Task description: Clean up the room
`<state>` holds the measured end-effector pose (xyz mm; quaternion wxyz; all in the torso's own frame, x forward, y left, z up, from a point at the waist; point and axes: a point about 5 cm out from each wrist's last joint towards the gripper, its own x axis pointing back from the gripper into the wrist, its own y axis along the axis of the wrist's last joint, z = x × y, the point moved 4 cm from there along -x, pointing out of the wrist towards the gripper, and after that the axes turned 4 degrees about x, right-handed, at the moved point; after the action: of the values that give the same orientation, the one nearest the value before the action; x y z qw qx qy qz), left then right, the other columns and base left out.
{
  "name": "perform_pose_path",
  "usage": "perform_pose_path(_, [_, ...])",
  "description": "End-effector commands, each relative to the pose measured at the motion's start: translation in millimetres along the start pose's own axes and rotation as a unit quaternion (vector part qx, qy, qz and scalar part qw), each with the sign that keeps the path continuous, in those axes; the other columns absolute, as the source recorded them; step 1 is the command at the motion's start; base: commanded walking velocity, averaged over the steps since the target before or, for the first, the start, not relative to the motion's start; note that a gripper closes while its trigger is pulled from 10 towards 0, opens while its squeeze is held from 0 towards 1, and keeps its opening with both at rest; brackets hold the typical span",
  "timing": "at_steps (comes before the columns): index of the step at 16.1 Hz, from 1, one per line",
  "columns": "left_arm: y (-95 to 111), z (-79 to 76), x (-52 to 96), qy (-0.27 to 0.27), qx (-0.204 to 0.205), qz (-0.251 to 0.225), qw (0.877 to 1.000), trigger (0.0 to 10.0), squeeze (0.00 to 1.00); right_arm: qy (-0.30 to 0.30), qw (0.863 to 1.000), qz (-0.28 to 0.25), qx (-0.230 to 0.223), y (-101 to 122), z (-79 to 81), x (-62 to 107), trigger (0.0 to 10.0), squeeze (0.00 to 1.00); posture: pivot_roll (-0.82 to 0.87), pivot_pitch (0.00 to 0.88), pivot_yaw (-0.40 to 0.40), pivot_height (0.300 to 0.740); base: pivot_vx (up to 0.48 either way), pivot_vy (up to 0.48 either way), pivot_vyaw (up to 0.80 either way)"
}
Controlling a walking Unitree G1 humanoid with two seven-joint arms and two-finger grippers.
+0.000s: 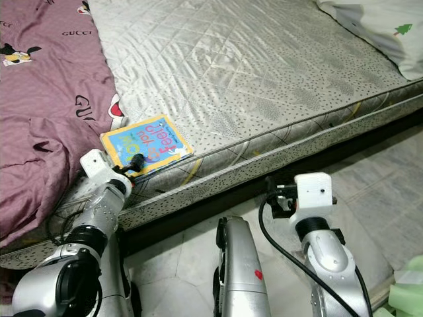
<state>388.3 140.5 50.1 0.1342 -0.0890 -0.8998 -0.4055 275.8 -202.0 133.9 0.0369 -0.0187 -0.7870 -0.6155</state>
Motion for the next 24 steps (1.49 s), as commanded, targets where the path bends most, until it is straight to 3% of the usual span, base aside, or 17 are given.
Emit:
perform_pose_path(1, [-60.6,-12.2,8.1,-0.026,0.022,0.116,0.993,0.0,0.0,0.0,1.0,0.0,0.005,-0.7,-0.6,-1.3,10.0,0.0,-0.17,0.155,-0.059,0.482,0.0,0.0,0.0])
perform_pose_path(12, [-55.1,-22.9,5.7,-0.07,0.056,0.126,0.988,0.0,0.0,0.001,1.0,-0.017,0.004,5.2,4.3,-14.1,10.0,0.0,-0.16,0.113,-0.055,0.482,0.0,0.0,0.0])
perform_pose_path(13, [-51.6,-25.8,4.9,-0.08,0.076,0.12,0.987,0.0,0.0,0.003,1.0,-0.021,0.004,6.4,5.7,-16.9,10.0,0.0,-0.15,0.103,-0.055,0.482,0.0,0.0,0.0])
perform_pose_path(17, [-48.5,-22.3,4.8,-0.081,0.094,0.114,0.986,0.0,0.0,0.005,0.999,-0.032,0.004,9.9,7.8,-26.1,10.0,0.0,-0.14,0.077,-0.057,0.482,0.0,0.0,0.0])
perform_pose_path(19, [-46.8,-15.1,4.2,-0.06,0.058,0.113,0.99,0.0,0.0,0.007,0.999,-0.036,0.002,10.8,9.6,-29.3,10.0,0.0,-0.13,0.068,-0.055,0.482,0.0,0.0,0.0])
perform_pose_path(24, [-1.4,-24.1,-3.6,-0.068,-0.03,0.01,0.997,0.0,0.0,0.017,0.999,-0.045,-0.02,9.6,24.9,-39.9,10.0,0.0,-0.06,0.028,-0.046,0.482,0.0,0.0,0.0])
